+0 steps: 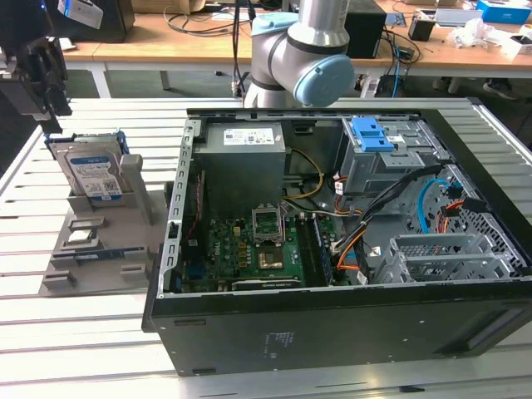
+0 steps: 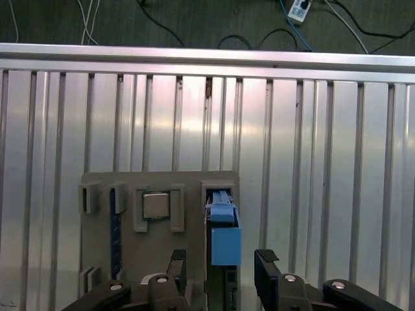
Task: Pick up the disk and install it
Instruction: 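Pick up the disk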
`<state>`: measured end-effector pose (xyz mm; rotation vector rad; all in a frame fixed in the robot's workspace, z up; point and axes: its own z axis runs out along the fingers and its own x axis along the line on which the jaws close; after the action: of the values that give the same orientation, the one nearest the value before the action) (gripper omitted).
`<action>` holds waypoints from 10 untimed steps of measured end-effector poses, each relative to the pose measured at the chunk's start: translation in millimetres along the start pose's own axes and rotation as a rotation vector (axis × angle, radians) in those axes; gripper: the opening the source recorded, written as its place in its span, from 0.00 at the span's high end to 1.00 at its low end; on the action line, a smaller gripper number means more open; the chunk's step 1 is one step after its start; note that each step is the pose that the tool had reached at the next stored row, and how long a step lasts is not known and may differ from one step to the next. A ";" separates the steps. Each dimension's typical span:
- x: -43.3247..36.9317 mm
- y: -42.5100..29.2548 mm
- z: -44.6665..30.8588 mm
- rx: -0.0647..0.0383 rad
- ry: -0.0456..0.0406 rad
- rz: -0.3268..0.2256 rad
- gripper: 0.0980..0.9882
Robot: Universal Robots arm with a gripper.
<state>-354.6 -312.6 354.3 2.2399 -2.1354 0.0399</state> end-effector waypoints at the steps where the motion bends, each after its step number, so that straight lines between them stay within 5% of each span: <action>1: -0.2 -0.4 1.2 0.000 0.0011 0.000 0.50; 10: -0.6 -2.3 9.0 -0.001 0.0117 0.000 0.50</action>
<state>-352.5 -312.4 345.3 2.2337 -2.1294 0.0523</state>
